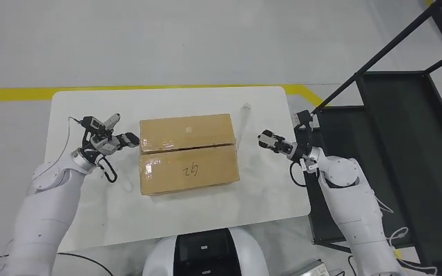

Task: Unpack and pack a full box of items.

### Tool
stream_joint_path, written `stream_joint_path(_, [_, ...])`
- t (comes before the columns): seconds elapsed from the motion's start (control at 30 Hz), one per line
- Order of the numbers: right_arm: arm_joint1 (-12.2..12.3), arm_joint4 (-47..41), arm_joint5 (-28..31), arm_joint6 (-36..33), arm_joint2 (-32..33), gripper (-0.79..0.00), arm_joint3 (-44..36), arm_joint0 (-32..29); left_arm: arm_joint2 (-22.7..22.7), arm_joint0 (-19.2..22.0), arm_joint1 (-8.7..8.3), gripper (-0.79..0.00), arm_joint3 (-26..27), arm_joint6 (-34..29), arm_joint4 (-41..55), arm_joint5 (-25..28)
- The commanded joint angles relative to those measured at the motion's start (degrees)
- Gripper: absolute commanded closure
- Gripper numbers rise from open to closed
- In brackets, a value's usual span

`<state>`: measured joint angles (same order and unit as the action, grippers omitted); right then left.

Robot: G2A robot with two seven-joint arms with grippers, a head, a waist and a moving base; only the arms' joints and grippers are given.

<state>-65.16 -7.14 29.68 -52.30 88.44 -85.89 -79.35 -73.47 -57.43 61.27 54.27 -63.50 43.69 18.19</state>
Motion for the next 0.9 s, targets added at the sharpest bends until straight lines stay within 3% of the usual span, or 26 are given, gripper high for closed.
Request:
stream_joint_path(0.0, [0.13,-0.12,0.37,-0.05,0.22,-0.785,0.15,-0.32,1.41,1.53,0.52,-0.785,-0.88,0.24,-0.21,0.18])
stream_joint_path(0.3, [0.27,-4.25,3.01,-0.52,-1.38,-0.785,0.75,0.39,2.73,5.87,1.75,-0.785,-5.10,-0.81,1.37,1.77])
stream_joint_path(0.53, [0.24,-4.73,3.61,0.01,-1.52,-0.785,0.91,0.62,-1.69,1.14,0.29,-0.785,-5.05,-9.21,3.72,3.14])
stream_joint_path(0.87, [0.26,-4.20,3.17,0.25,-1.65,-0.785,0.77,0.58,-1.69,1.14,0.29,-0.785,-5.05,-9.21,3.72,3.14])
